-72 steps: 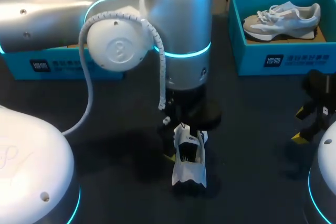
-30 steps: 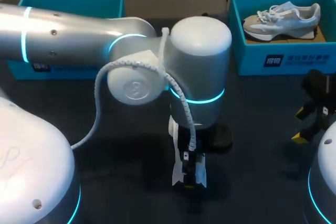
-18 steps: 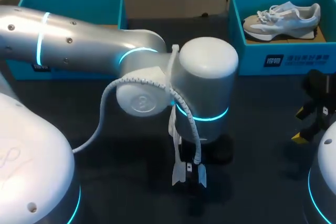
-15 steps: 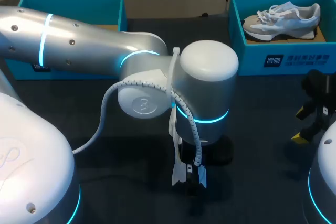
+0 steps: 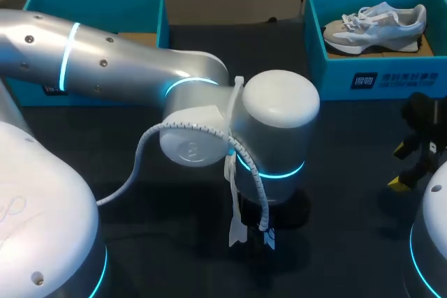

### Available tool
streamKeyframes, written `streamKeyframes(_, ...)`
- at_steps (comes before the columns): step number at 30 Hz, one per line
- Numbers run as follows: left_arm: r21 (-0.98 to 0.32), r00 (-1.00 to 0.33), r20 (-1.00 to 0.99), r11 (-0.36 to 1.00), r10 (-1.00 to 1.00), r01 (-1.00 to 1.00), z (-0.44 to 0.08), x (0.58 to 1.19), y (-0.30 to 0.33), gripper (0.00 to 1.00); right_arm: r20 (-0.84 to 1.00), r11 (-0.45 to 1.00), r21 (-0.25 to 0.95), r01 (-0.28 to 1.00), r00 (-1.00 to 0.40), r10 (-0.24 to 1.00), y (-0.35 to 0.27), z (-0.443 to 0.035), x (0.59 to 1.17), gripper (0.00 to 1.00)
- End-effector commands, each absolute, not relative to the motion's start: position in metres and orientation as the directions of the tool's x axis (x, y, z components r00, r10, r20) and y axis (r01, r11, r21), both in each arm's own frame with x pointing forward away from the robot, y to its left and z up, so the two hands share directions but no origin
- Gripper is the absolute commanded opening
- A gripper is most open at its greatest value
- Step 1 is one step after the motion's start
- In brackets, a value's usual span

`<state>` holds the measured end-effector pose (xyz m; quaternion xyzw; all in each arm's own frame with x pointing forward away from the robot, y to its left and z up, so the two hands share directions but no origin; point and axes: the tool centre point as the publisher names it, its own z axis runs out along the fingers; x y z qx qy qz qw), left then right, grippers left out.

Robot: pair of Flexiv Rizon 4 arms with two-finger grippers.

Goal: Take the shoe out of the shoebox, open the shoe tongue, remove and reinsert the insole, then place the shoe into the shoebox

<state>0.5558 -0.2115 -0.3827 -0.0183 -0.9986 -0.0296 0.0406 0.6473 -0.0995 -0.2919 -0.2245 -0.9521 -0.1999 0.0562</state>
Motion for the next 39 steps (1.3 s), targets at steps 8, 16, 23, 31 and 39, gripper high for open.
streamKeyframes(8, 0.087, -0.995, 0.095, 0.996, 0.005, 0.014, -0.391, 0.562, -0.212, 0.0, 0.195, 0.82, 0.353, 0.451, -0.892, 0.407, -0.099, -0.292, 0.647, 1.0)
streamKeyframes(16, 0.063, -0.996, 0.092, 0.998, 0.016, 0.022, -0.369, 0.573, -0.208, 0.0, 0.195, 0.82, 0.353, 0.451, -0.892, 0.407, -0.099, -0.292, 0.647, 1.0)
streamKeyframes(23, 0.03, -0.994, 0.095, 0.998, 0.056, 0.059, -0.336, 0.589, -0.2, 0.0, 0.195, 0.82, 0.353, 0.451, -0.892, 0.407, -0.099, -0.292, 0.647, 1.0)
streamKeyframes(31, 0.006, -0.988, 0.108, 0.993, 0.113, 0.114, -0.293, 0.613, -0.187, 0.0, 0.195, 0.82, 0.353, 0.451, -0.892, 0.407, -0.099, -0.292, 0.647, 1.0)
streamKeyframes(39, 0.024, -0.99, 0.09, 0.994, 0.105, 0.107, -0.264, 0.647, -0.173, 0.0, 0.195, 0.82, 0.353, 0.451, -0.892, 0.407, -0.099, -0.292, 0.647, 1.0)
